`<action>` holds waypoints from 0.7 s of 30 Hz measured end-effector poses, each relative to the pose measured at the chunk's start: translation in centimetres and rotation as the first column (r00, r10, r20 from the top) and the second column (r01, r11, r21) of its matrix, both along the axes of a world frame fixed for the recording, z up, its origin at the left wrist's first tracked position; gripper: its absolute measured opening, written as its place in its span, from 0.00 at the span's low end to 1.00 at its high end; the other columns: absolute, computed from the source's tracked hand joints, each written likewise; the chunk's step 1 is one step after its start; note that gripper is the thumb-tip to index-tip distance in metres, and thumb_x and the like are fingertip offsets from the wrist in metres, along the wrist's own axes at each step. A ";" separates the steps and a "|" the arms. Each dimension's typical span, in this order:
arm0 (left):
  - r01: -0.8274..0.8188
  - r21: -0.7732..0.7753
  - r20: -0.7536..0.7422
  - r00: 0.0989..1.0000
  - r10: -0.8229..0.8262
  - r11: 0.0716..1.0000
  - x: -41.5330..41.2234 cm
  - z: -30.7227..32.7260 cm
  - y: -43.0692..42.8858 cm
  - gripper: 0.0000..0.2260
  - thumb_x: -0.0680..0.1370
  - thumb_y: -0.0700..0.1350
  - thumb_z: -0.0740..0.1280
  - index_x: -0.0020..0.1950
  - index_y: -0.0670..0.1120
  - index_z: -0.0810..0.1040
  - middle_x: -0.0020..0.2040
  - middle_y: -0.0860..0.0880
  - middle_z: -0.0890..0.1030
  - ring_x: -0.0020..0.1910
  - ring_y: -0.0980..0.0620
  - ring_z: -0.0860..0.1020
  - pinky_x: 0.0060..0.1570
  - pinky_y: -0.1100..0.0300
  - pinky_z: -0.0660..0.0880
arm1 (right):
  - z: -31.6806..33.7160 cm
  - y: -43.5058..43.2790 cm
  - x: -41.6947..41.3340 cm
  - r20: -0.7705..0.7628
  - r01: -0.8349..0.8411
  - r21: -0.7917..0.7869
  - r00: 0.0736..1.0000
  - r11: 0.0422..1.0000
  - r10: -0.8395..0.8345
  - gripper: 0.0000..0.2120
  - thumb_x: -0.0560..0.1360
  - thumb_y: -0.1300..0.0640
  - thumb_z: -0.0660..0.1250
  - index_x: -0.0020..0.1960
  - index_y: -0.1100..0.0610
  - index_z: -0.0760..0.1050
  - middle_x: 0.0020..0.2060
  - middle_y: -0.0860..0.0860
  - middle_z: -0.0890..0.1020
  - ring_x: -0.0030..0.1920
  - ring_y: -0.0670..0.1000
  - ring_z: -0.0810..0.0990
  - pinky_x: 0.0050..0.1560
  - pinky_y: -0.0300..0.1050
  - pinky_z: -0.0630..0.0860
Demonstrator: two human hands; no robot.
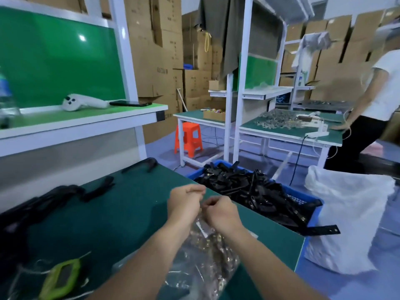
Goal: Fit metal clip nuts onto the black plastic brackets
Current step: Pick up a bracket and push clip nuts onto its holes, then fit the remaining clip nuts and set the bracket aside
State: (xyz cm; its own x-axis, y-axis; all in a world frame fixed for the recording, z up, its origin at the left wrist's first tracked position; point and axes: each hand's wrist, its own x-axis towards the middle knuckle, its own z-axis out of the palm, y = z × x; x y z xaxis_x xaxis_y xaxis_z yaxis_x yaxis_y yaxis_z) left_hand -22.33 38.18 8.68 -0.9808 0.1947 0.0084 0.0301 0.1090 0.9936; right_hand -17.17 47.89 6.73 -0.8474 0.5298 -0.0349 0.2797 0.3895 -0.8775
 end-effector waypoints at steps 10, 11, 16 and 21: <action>-0.426 -0.090 -0.085 0.904 0.419 0.900 -1.5 -1.5 -20.7 0.16 0.74 0.36 0.69 0.35 0.56 0.86 0.39 0.59 0.86 0.41 0.60 0.83 0.38 0.70 0.74 | 0.9 -18.8 -4.7 0.086 -0.501 0.188 0.865 0.845 0.494 0.11 0.71 0.60 0.62 0.43 0.52 0.83 0.37 0.47 0.84 0.41 0.48 0.81 0.33 0.34 0.72; -0.480 -0.115 -0.102 0.876 0.471 0.870 -1.3 -2.0 -23.5 0.16 0.75 0.36 0.68 0.35 0.56 0.86 0.39 0.60 0.86 0.40 0.60 0.83 0.36 0.69 0.73 | 0.6 -20.7 -5.2 0.123 -0.550 0.203 0.835 0.810 0.536 0.11 0.72 0.60 0.63 0.45 0.52 0.84 0.42 0.48 0.85 0.46 0.50 0.82 0.38 0.35 0.74; -0.661 -0.223 -0.136 0.749 0.648 0.717 1.3 -4.4 -38.9 0.17 0.81 0.38 0.67 0.38 0.57 0.85 0.39 0.59 0.84 0.39 0.53 0.82 0.39 0.56 0.81 | -1.5 -28.9 -8.1 0.249 -0.670 0.248 0.742 0.700 0.623 0.24 0.77 0.60 0.64 0.73 0.52 0.71 0.68 0.53 0.76 0.63 0.54 0.77 0.59 0.42 0.75; -0.696 -0.392 -0.117 0.686 0.718 0.601 5.1 -6.1 -49.6 0.09 0.78 0.41 0.71 0.46 0.55 0.85 0.45 0.54 0.86 0.37 0.50 0.82 0.36 0.58 0.79 | -2.3 -36.4 -11.4 0.272 -0.742 0.312 0.668 0.593 0.693 0.29 0.78 0.51 0.66 0.77 0.52 0.64 0.70 0.53 0.74 0.65 0.54 0.75 0.62 0.44 0.73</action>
